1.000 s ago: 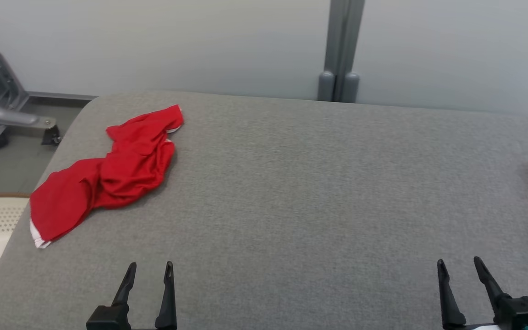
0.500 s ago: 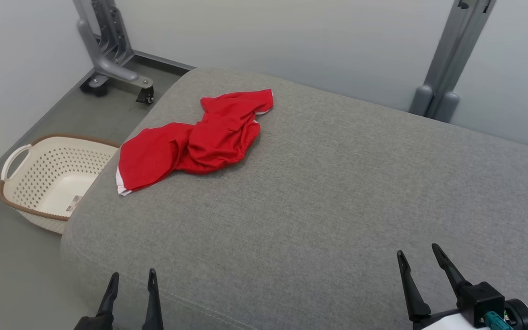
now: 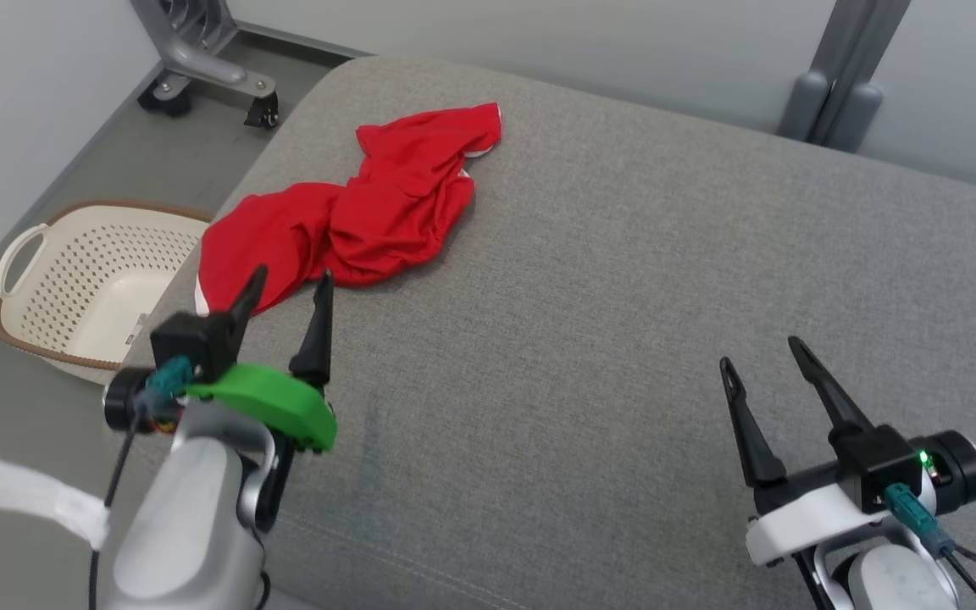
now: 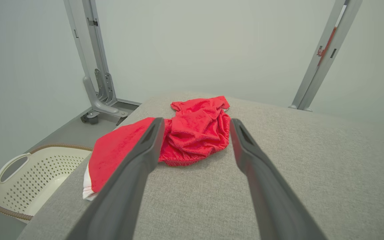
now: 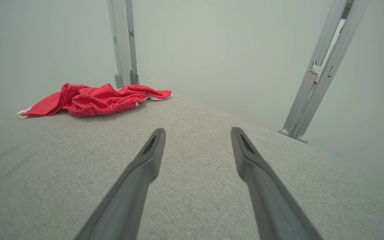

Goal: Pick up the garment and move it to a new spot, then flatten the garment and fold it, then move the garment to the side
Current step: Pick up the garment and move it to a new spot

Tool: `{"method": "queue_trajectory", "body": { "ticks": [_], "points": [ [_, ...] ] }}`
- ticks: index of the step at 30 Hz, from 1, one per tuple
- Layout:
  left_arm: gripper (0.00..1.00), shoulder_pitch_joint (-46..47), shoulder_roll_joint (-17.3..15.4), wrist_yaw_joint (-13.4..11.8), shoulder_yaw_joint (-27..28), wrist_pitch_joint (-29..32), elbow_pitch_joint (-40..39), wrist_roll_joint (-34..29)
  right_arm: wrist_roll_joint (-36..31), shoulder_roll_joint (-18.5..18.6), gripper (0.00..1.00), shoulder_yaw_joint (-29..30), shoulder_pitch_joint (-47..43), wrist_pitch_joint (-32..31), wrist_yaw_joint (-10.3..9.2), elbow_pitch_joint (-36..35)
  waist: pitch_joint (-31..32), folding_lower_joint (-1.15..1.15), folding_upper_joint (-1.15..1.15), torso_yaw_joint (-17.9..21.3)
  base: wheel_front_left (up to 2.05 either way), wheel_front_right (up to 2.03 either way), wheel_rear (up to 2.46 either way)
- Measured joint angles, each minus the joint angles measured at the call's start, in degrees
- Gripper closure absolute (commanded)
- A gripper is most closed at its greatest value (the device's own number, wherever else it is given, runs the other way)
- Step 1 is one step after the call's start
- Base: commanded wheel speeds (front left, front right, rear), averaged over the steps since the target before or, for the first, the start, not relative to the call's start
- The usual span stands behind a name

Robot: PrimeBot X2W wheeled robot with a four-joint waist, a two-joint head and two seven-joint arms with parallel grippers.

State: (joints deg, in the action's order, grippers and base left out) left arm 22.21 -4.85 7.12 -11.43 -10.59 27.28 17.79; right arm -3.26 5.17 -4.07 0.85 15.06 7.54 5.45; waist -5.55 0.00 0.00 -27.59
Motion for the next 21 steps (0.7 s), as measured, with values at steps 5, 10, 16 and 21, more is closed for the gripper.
{"method": "queue_trajectory", "body": {
  "ticks": [5,10,16,21],
  "points": [
    [0.0,12.74,-3.61,0.25,-7.44,4.25,6.6,7.76,-0.51,0.74,0.0,-0.99,5.22,0.0,0.0,0.43,-5.49,0.0,0.0,2.17,0.0,0.0,0.0],
    [0.0,19.75,-8.25,0.27,-11.76,7.97,14.19,14.54,-0.43,0.75,0.0,-1.66,7.58,0.0,-0.01,1.33,-10.62,0.0,0.0,6.77,0.0,0.0,0.0],
    [0.0,23.96,-11.0,0.29,-13.0,9.37,25.86,16.64,0.1,-0.03,0.0,-2.05,8.74,0.0,0.0,1.54,-14.72,0.0,0.0,14.06,0.0,0.0,0.0],
    [0.8,25.74,-12.0,-0.14,-13.24,9.22,33.09,16.37,0.67,-0.68,0.0,-1.7,8.74,0.0,-0.01,1.99,-16.4,0.0,0.0,18.67,0.0,0.0,0.0]
  ]
}}
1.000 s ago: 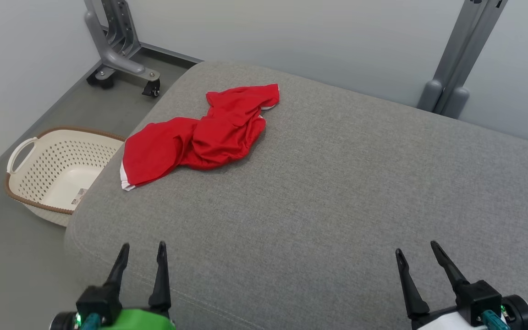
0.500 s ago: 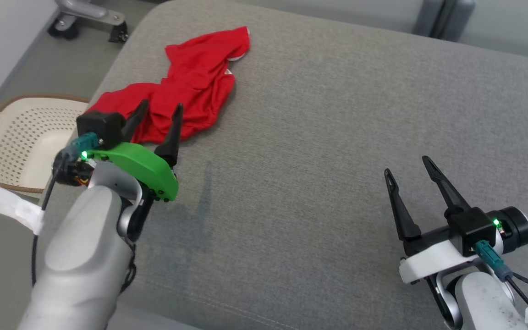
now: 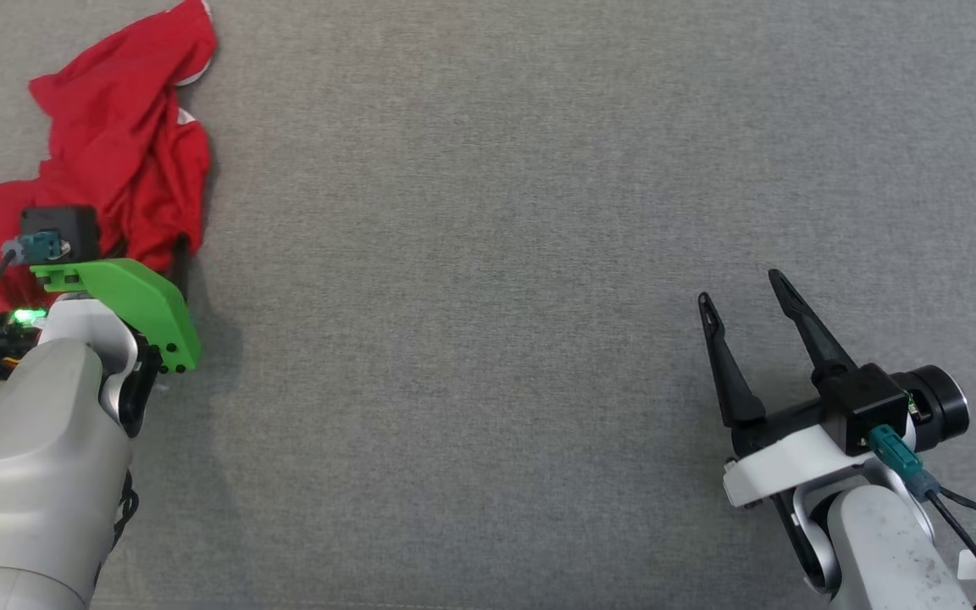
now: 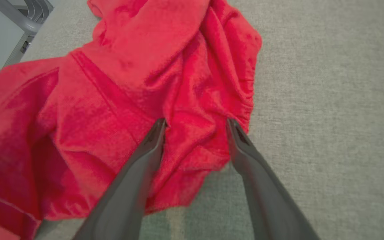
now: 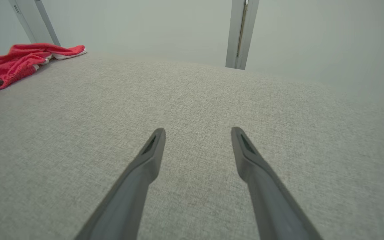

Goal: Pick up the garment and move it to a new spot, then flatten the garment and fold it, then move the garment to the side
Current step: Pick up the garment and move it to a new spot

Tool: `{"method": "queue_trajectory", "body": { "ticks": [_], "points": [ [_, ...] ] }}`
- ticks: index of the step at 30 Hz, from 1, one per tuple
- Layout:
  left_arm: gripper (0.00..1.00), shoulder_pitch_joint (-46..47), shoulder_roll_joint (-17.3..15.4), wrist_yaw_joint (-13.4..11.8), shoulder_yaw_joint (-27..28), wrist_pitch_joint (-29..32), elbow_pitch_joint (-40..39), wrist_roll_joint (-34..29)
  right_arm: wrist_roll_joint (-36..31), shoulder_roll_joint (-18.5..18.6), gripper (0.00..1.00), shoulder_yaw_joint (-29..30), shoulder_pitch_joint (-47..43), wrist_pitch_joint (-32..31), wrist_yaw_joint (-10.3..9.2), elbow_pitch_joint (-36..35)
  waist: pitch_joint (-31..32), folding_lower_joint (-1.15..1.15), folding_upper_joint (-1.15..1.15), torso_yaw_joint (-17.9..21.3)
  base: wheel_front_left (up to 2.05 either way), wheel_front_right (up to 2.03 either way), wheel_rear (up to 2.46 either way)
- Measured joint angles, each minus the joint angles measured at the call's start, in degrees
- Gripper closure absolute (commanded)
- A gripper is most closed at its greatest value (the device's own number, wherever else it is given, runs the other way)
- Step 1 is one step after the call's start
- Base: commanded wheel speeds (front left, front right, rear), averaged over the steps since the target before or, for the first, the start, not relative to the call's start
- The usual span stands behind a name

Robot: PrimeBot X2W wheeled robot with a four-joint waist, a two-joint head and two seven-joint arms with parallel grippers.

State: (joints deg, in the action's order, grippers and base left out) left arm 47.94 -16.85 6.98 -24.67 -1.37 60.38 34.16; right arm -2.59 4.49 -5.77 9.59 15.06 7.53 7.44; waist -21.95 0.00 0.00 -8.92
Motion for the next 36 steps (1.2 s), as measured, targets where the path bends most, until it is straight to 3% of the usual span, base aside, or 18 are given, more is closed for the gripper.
{"method": "queue_trajectory", "body": {
  "ticks": [1,8,13,16,20,25,28,32,36],
  "points": [
    [1.0,0.24,-0.08,-0.38,-0.11,-0.37,1.11,-0.05,0.07,-0.11,0.0,0.02,-0.1,0.0,0.0,0.15,-0.2,0.0,0.0,0.76,0.0,0.0,0.0],
    [1.0,1.19,-0.59,-0.09,-1.57,-1.56,3.56,-0.76,1.1,-0.69,0.0,0.46,-2.13,0.0,0.0,1.13,0.93,0.0,0.0,2.98,0.0,0.0,0.0],
    [1.0,3.16,0.07,0.25,-2.92,-1.96,-1.43,-0.13,1.71,-1.03,0.0,0.98,-4.08,0.0,0.0,1.52,3.67,0.0,0.0,2.79,0.0,0.0,0.0],
    [1.0,3.1,0.76,0.33,-4.32,1.16,-9.75,4.77,2.05,-1.27,0.0,0.96,-5.0,0.0,0.0,1.74,5.71,0.0,0.0,2.62,0.0,0.0,0.0],
    [1.0,1.95,-1.23,0.38,-5.54,6.47,-25.7,12.81,2.96,-1.43,0.0,0.79,-6.27,0.0,0.0,2.18,8.59,0.0,0.0,2.79,0.0,0.0,0.0],
    [1.0,-3.63,-1.08,0.32,-3.86,16.71,-46.74,28.16,3.83,-1.56,0.0,0.27,-7.8,0.0,0.0,2.49,11.7,0.0,0.0,4.15,0.0,0.0,0.0],
    [1.0,-7.81,-0.29,-2.09,-3.88,22.1,-58.21,34.77,5.36,-1.64,0.0,-0.33,-8.17,0.0,0.0,2.41,12.8,0.0,0.0,5.88,0.0,0.0,0.0],
    [1.0,-13.25,2.3,-7.72,-5.6,26.1,-70.78,40.77,6.51,-1.62,0.0,-0.59,-8.23,0.0,0.0,2.01,13.65,0.0,0.0,9.01,0.0,0.0,0.0],
    [1.0,-17.2,6.53,-12.7,-7.71,27.09,-76.82,45.0,7.06,-1.6,0.0,-0.86,-8.2,0.0,0.0,1.67,13.69,0.0,0.0,12.67,0.0,0.0,0.0]
  ]
}}
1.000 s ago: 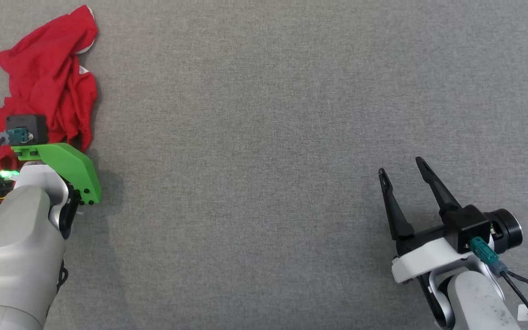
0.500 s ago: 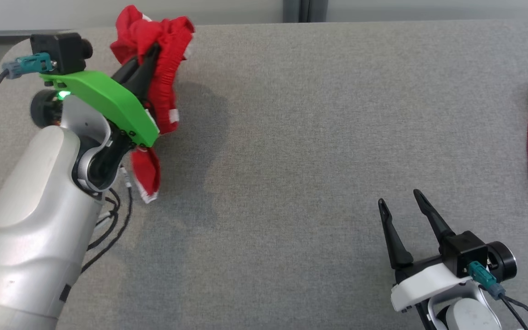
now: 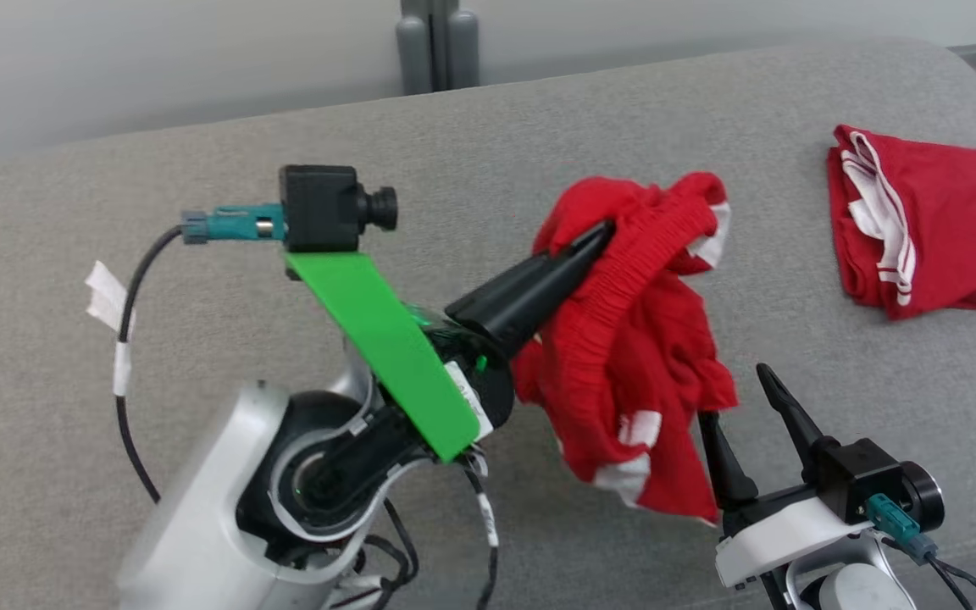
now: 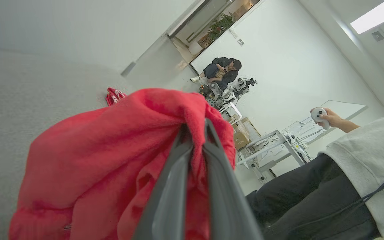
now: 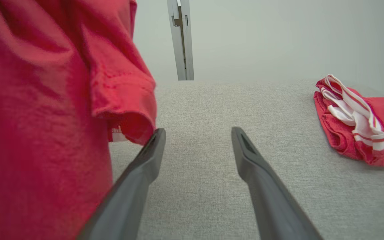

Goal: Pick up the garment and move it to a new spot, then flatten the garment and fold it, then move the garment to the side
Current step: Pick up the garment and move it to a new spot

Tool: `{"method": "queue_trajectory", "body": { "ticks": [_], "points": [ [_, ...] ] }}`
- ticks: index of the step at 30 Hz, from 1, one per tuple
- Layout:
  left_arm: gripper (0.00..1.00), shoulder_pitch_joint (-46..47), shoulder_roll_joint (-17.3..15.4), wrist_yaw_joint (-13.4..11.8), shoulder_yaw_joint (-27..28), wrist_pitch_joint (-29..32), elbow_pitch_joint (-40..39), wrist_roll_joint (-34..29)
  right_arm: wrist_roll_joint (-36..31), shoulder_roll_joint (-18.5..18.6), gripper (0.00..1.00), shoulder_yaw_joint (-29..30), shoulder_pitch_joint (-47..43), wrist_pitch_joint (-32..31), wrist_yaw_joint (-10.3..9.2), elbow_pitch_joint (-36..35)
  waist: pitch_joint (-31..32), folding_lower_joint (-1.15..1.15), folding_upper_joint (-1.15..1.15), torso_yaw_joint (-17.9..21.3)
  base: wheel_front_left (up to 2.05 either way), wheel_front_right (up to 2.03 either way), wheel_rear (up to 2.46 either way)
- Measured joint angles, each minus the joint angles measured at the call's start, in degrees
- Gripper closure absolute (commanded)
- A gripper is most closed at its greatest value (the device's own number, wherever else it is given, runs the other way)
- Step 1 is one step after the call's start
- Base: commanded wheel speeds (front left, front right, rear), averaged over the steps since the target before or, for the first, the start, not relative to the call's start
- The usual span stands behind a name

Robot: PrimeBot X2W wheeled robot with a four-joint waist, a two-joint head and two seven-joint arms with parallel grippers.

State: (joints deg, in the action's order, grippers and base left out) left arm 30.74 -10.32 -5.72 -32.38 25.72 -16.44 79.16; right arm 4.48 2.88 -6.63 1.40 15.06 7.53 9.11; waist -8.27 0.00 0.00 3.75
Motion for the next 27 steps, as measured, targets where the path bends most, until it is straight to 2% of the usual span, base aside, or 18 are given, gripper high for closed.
{"method": "queue_trajectory", "body": {
  "ticks": [2,5,7,13,17,22,23,24,25,27],
  "points": [
    [1.0,-1.58,2.18,-1.66,-0.3,-0.56,-0.15,1.86,0.1,0.0,0.0,0.01,0.01,0.0,0.0,0.0,-0.18,0.0,0.0,1.75,0.0,0.0,0.0],
    [1.0,-2.66,3.28,-2.7,-0.51,-2.77,3.22,1.34,0.51,0.0,0.0,0.56,0.02,0.0,0.0,-0.03,-0.61,0.0,0.0,4.37,0.0,0.0,0.0],
    [1.0,-2.53,1.54,-2.38,-0.89,-6.14,7.91,-5.27,0.58,0.04,0.0,0.67,0.0,0.0,0.0,-0.12,-0.98,0.0,0.0,5.94,0.0,0.0,0.0],
    [1.0,-2.63,2.12,-2.44,5.03,-19.09,27.37,-10.1,1.01,0.01,0.0,1.24,-0.25,0.0,0.0,-0.3,-2.76,0.0,0.0,9.97,0.0,0.0,0.0],
    [1.0,-1.46,1.7,-3.67,10.46,-28.08,40.56,-12.03,0.76,0.02,0.0,2.2,-1.14,0.0,0.0,-0.15,-4.13,0.0,0.0,10.62,0.0,0.0,0.0],
    [1.0,-0.61,2.54,-3.26,13.67,-36.34,51.91,-12.49,-0.23,0.02,0.0,2.92,-1.19,0.0,0.0,-0.07,-4.43,0.0,0.0,9.34,0.0,0.0,0.0],
    [0.91,-0.5,2.69,-2.67,13.66,-37.45,53.83,-12.94,-0.46,0.02,0.0,3.0,-1.18,0.0,0.0,-0.02,-4.38,0.0,0.0,8.85,0.0,0.0,0.0],
    [0.58,-0.41,3.07,-1.85,13.67,-38.27,55.24,-13.48,-0.68,0.0,0.0,2.98,-1.15,0.0,0.0,0.02,-4.29,0.0,0.0,8.33,0.0,0.0,0.0],
    [0.04,-0.28,3.64,-0.88,13.59,-38.75,56.46,-13.7,-0.85,-0.04,0.0,2.99,-1.12,0.0,0.0,0.08,-4.19,0.0,0.0,7.8,0.0,0.0,0.0],
    [0.0,-0.13,4.23,0.82,12.96,-39.64,58.12,-14.94,-1.2,-0.03,0.0,3.21,-1.1,0.0,0.0,0.11,-3.93,0.0,0.0,6.76,0.0,0.0,0.0]
  ]
}}
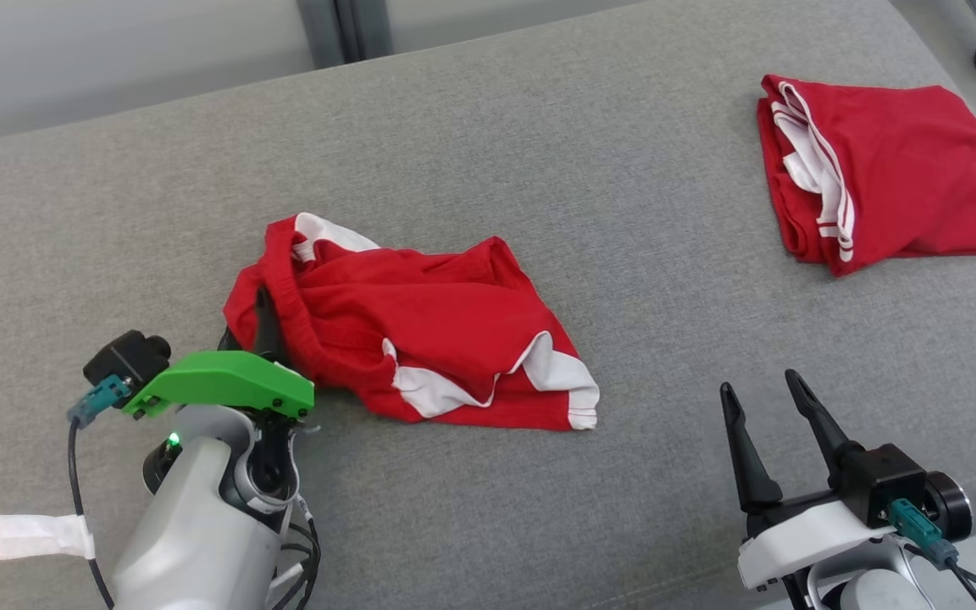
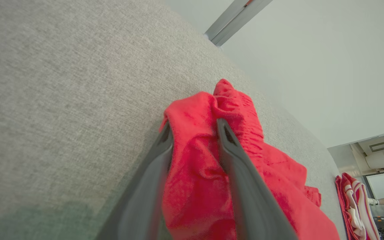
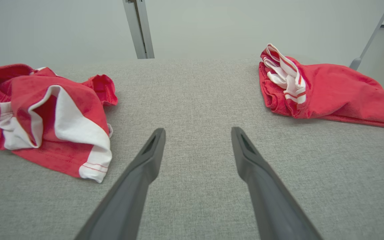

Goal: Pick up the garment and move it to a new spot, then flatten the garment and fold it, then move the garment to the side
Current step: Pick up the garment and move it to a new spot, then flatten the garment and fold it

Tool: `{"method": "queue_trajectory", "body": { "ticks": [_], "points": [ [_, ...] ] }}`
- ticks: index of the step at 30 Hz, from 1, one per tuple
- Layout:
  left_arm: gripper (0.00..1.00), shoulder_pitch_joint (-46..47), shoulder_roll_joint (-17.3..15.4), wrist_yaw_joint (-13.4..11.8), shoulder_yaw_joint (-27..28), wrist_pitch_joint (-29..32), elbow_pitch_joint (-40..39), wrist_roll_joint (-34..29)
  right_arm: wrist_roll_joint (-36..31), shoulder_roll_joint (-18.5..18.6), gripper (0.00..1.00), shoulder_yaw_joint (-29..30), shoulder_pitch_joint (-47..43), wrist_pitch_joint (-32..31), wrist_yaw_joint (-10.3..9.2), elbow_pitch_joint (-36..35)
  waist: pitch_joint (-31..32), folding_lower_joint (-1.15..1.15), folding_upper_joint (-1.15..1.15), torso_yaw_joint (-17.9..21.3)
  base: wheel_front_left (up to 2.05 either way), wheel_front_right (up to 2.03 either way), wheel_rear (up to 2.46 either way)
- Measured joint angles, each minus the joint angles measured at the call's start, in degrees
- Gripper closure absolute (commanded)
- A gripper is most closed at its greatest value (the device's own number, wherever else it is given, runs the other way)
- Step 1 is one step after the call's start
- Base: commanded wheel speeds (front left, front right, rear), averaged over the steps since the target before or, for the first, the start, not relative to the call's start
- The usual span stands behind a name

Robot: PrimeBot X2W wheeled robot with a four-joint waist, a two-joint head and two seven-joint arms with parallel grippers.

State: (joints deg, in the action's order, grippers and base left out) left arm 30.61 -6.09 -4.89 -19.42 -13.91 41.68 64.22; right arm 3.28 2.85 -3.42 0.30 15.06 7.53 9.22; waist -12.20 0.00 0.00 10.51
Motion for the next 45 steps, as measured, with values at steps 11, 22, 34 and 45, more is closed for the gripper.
{"method": "queue_trajectory", "body": {
  "ticks": [11,22,34,45],
  "points": [
    [0.0,-14.02,0.63,-0.03,8.49,-1.2,-19.22,-32.87,-1.6,-0.02,0.0,1.75,-0.32,0.0,0.0,-1.29,3.42,0.0,0.0,-4.46,0.0,0.0,0.0],
    [0.0,-33.39,2.0,5.26,10.37,-1.22,-31.87,-52.34,-2.18,0.01,0.0,4.54,-4.76,0.0,0.0,-2.29,8.14,0.0,0.0,-9.09,0.0,0.0,0.0],
    [0.0,-39.53,2.3,8.9,16.04,-1.22,-34.54,-57.59,-1.1,-0.05,0.0,7.25,-8.87,0.0,0.01,-3.27,11.86,0.0,0.0,-13.69,0.0,0.0,0.0],
    [0.0,-39.41,3.05,10.78,16.84,-1.22,-34.17,-58.32,0.11,-0.02,0.0,6.67,-9.21,0.0,0.0,-2.65,12.38,0.0,0.0,-12.86,0.0,0.0,0.0]
  ]
}}
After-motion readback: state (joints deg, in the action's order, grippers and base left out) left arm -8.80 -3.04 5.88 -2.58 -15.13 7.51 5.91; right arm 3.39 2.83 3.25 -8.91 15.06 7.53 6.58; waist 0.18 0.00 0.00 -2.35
